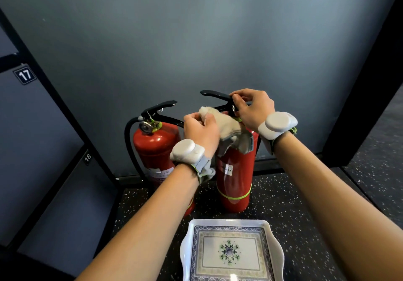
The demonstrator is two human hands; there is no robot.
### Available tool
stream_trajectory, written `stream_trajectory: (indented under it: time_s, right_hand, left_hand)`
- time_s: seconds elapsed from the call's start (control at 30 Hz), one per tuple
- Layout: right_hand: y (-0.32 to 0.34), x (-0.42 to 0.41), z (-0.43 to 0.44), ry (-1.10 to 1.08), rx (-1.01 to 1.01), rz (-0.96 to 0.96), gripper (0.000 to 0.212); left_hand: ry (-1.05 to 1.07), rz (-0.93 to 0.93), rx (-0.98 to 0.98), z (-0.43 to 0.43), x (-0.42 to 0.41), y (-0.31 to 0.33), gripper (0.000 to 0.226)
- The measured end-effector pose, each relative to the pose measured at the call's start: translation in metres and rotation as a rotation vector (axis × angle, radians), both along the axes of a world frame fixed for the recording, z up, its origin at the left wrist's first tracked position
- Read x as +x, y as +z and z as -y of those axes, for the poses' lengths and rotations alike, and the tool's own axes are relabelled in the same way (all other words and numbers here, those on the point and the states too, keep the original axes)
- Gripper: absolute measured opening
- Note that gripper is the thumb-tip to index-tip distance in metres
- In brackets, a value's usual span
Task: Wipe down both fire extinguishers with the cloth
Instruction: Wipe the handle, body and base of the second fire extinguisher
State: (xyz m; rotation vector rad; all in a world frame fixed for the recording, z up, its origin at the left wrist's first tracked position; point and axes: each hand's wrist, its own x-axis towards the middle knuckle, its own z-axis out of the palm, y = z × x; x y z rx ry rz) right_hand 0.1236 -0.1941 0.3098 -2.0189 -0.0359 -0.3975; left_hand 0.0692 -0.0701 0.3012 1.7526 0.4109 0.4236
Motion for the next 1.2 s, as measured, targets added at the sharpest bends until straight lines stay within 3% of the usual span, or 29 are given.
stream_trajectory:
  time_s: [0.07, 0.13, 0.27, 0.33, 0.43, 0.57, 0.7, 0.8, 1.0, 1.13, 1.2]
  right_hand:
    - [-0.001, 0.001, -0.001, -0.009, 0.011, 0.002, 0.021]
    - [-0.001, 0.001, -0.001, -0.023, -0.013, 0.012, 0.021]
    - [-0.003, 0.0, -0.001, -0.018, -0.036, 0.04, 0.023]
    - [-0.004, 0.0, -0.001, -0.011, -0.047, 0.041, 0.024]
    - [-0.005, 0.0, -0.003, -0.012, -0.048, 0.047, 0.024]
    - [-0.005, -0.001, -0.003, 0.0, -0.042, 0.051, 0.024]
    - [-0.003, -0.002, -0.003, 0.01, -0.033, 0.033, 0.023]
    - [-0.003, -0.003, 0.001, 0.016, -0.015, -0.002, 0.021]
    - [-0.009, -0.014, 0.013, -0.158, 0.028, 0.038, 0.028]
    - [-0.01, -0.026, 0.017, 0.215, 0.022, -0.187, 0.064]
    - [-0.015, -0.028, 0.023, 0.261, 0.051, -0.223, 0.062]
  left_hand:
    - [0.045, 0.003, -0.312, 0.009, 0.017, -0.014, 0.048]
    - [0.065, 0.038, -0.623, 0.018, 0.018, -0.012, 0.044]
    - [0.048, 0.018, -0.894, 0.022, 0.01, -0.007, 0.017]
    - [0.009, -0.035, -0.913, 0.014, 0.009, -0.01, 0.015]
    - [0.018, -0.05, -0.916, 0.001, 0.017, -0.011, 0.033]
    - [0.162, -0.015, -0.793, -0.004, 0.02, -0.012, 0.022]
    - [0.254, -0.08, -0.572, -0.008, 0.02, -0.02, 0.041]
    - [0.3, -0.057, -0.401, -0.004, 0.002, -0.018, 0.02]
    - [0.094, 0.168, -0.408, -0.005, -0.015, -0.012, 0.018]
    - [-0.161, 0.134, -0.56, 0.007, -0.01, -0.007, 0.012]
    - [-0.215, 0.115, -0.569, 0.013, -0.007, -0.01, 0.003]
